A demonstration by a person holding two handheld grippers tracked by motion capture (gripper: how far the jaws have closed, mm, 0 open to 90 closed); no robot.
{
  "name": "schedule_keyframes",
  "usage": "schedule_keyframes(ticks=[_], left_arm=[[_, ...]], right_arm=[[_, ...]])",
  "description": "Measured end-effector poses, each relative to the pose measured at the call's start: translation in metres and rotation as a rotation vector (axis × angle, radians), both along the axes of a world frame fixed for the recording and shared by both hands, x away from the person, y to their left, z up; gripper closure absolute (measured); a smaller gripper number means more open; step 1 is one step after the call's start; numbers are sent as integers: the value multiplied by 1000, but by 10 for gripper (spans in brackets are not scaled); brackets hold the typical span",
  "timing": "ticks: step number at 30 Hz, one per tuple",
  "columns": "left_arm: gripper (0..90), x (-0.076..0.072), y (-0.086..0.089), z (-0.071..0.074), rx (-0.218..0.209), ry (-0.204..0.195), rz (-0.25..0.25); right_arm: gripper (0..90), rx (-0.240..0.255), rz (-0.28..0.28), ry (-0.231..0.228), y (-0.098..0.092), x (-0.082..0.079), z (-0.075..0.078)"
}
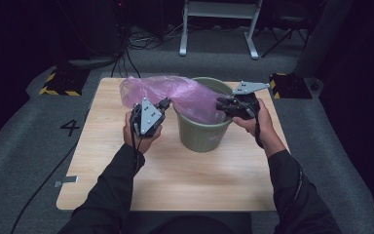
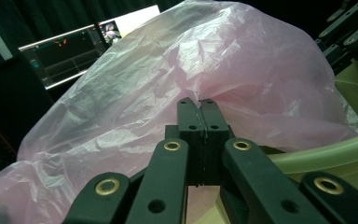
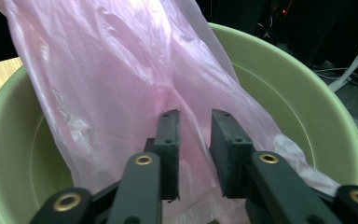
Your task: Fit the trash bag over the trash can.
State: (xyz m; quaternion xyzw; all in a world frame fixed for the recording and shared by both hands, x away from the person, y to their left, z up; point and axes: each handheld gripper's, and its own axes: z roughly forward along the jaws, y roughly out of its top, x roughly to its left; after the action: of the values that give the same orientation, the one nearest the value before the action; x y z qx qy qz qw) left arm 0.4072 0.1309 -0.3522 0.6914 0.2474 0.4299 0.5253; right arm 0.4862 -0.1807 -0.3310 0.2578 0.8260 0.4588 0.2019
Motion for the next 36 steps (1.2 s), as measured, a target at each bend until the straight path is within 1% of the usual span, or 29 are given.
schedule_keyframes(ticks=[1, 2, 3, 4, 5, 6, 7, 8, 9, 10, 11, 13, 14, 15, 17, 18, 19, 22, 23, 24, 27, 28, 29, 30, 31, 32, 33, 35, 36], left_arm=[[895, 0, 0, 0, 0, 0, 0], [895, -1, 1, 0, -5, -2, 4], [895, -1, 3, 1, -7, -6, 8], [895, 0, 5, 2, -9, -5, 10], [895, 0, 7, 2, -21, 0, 11], [895, 1, 8, 3, -11, 2, 8], [895, 1, 8, 3, -11, 2, 8], [895, 2, 5, 4, 5, 8, -5], [895, 2, 5, 4, 5, 8, -5], [895, 2, -1, 5, 27, 4, -22], [895, 2, -1, 5, 27, 4, -22], [895, 2, -8, 7, 59, -1, -35], [895, 2, -10, 8, 70, -6, -34], [895, 2, -11, 9, 72, -12, -29], [895, 4, -9, 10, 69, -10, -16], [896, 5, -3, 8, 54, -5, 5], [896, 5, -3, 8, 54, -5, 5], [896, 8, 10, 6, 39, 6, 32], [896, 9, 13, 6, 38, 9, 35], [896, 9, 15, 5, 41, 9, 37], [895, 7, 19, 6, 50, -5, 37], [895, 6, 18, 6, 51, -5, 35], [895, 6, 18, 6, 57, -9, 32], [895, 4, 16, 6, 58, -12, 19], [895, 4, 16, 6, 58, -12, 19], [895, 4, 15, 6, 56, -15, 12], [895, 4, 13, 6, 54, -16, 6], [895, 4, 9, 7, 60, -15, -7], [895, 4, 5, 7, 60, -13, -16]], right_arm=[[702, 0, 0, 0, 0, 0, 0], [667, -3, 8, -3, 0, -1, 0], [667, -3, 8, -3, 0, -1, 0], [636, -5, 11, -5, 0, -2, 0], [576, -5, 7, -11, 0, -3, 0], [529, -6, 14, -20, -3, -5, 3], [529, -6, 14, -20, -3, -5, 3], [500, 8, 29, -28, -6, -8, 6], [485, 10, 30, -36, -8, -9, 8], [462, 12, 36, -45, -9, -10, 9], [438, 7, 41, -53, -10, -12, 11], [418, -1, 47, -61, -11, -14, 12], [388, -10, 58, -76, -13, -18, 15], [388, -10, 58, -76, -13, -18, 15], [382, -9, 54, -91, -15, -21, 17], [406, 1, 41, -96, -19, -22, 19], [406, 1, 41, -96, -19, -22, 19], [446, -1, 22, -93, -25, -21, 18], [496, -6, 9, -88, -29, -19, 18], [496, -6, 9, -88, -29, -19, 18], [562, 10, -28, -81, -33, -15, 18], [613, 5, -34, -70, -32, -10, 18], [613, 5, -34, -70, -32, -10, 18], [676, -26, -40, -53, -28, -6, 16], [676, -26, -40, -53, -28, -6, 16], [740, -56, -41, -31, -22, -2, 15], [740, -56, -41, -31, -22, -2, 15], [808, -89, -25, -16, -17, -1, 12], [808, -89, -25, -16, -17, -1, 12]])
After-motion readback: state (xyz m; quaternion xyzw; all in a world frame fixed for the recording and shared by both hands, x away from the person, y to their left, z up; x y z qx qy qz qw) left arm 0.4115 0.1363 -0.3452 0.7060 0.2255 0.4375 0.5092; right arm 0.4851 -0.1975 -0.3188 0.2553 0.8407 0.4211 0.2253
